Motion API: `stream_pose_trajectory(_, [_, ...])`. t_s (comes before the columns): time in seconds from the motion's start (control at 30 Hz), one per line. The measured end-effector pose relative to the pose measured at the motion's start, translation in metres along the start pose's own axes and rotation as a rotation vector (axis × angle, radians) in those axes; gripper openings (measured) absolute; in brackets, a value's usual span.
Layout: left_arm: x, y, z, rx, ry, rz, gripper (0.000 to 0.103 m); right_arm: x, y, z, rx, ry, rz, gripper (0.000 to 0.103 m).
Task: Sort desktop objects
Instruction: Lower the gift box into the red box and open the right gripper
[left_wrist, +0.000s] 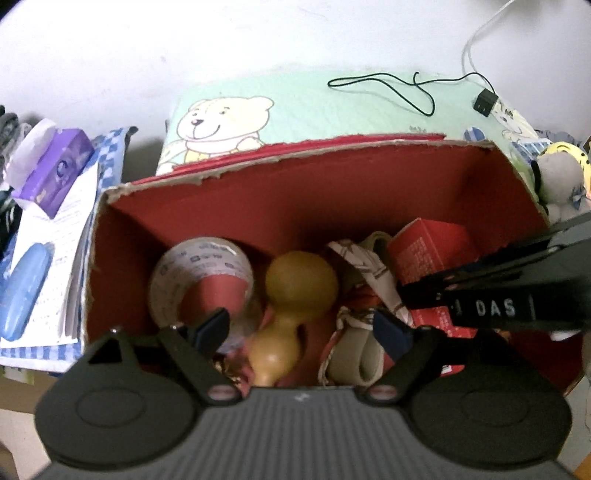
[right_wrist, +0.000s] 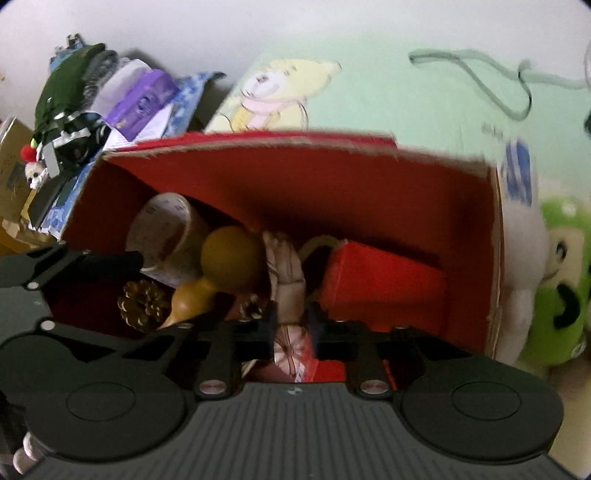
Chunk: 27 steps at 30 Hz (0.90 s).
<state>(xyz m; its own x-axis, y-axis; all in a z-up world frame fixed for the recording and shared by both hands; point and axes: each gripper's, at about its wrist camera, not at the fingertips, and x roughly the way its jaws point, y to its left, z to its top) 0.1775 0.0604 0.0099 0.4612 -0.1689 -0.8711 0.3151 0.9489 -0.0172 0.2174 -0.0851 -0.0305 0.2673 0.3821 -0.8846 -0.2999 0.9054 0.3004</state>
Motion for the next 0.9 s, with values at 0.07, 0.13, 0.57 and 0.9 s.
stream_pose_trajectory(0.07, [0.000, 0.000, -0.001, 0.009, -0.002, 0.005, 0.087, 0.004, -0.004, 0.000, 0.038, 0.012, 0.021, 0.007])
stream_pose_trajectory(0.13, [0.000, 0.000, -0.001, 0.013, 0.000, 0.002, 0.087, 0.006, -0.004, 0.000, 0.049, 0.021, 0.020, 0.007])
stream_pose_trajectory(0.57, [0.000, 0.005, -0.008, 0.015, 0.014, -0.037, 0.088, 0.027, 0.014, 0.028, 0.075, -0.019, -0.004, 0.016])
stream_pose_trajectory(0.9, [0.004, 0.010, -0.010, 0.002, 0.031, -0.043, 0.088, 0.020, 0.005, 0.030, 0.080, -0.067, 0.096, 0.019])
